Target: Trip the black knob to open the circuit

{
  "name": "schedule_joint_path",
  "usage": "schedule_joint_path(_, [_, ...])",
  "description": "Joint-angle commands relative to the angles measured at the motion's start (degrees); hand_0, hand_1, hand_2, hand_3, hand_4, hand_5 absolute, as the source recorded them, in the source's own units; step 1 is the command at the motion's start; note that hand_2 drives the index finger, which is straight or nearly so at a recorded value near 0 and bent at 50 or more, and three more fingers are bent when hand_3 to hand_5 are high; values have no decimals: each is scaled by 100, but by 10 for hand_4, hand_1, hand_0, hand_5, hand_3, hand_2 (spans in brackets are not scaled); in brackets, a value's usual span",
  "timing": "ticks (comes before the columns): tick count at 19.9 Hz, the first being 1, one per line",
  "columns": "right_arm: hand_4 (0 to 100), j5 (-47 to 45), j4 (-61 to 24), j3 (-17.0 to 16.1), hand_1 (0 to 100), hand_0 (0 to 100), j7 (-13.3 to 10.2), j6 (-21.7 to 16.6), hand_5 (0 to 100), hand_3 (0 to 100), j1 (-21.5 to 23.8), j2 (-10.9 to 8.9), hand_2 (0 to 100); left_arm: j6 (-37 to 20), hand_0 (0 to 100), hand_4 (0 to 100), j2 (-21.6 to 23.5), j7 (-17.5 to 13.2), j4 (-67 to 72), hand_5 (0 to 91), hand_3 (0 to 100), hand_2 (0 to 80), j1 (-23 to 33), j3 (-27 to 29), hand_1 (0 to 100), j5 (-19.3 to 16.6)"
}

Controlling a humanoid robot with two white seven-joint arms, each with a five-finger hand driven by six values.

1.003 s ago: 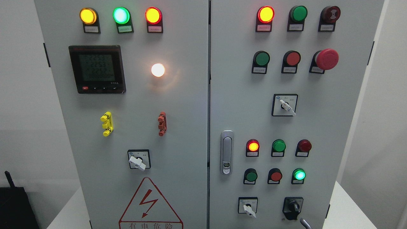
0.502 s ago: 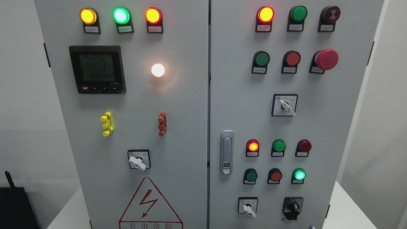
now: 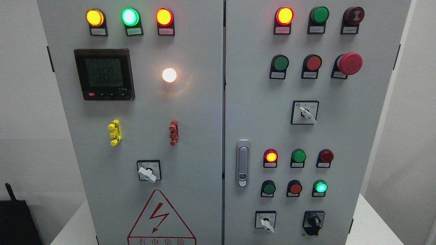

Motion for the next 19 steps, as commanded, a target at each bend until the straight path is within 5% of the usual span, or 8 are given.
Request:
schedule_joint_path(1, [0, -35, -165, 9, 0, 68, -4, -90, 0, 13, 1, 17, 0, -8, 120, 0, -9, 1, -1, 0, 0, 0, -14, 7, 389, 14])
schedule_joint_path(19, [0, -35, -226, 62, 0, 1, 22, -107, 0, 0, 80, 34, 0, -8, 120, 0, -9, 1, -1, 0, 0, 0, -14, 7, 389, 14])
